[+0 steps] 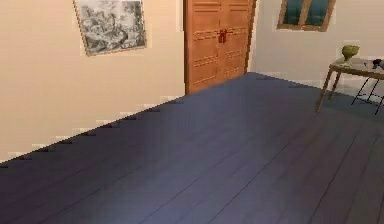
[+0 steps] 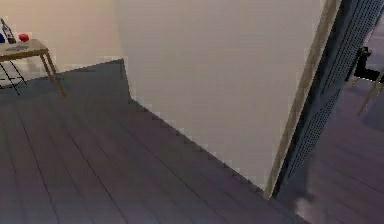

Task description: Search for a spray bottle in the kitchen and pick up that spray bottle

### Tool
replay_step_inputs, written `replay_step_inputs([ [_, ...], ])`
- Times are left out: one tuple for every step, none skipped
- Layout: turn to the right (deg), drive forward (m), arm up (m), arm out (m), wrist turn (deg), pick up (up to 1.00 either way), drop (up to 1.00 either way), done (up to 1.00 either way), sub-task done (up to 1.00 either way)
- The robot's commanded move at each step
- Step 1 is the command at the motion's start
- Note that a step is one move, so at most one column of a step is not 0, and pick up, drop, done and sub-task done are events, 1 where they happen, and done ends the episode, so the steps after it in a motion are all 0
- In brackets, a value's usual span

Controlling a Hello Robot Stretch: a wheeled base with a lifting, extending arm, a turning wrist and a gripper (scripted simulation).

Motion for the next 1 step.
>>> replay_step_inputs([
  [-39.0, 0.00, 0.00, 0.00, 0.0, 0.00, 0.00, 0.00, 0.00],
])
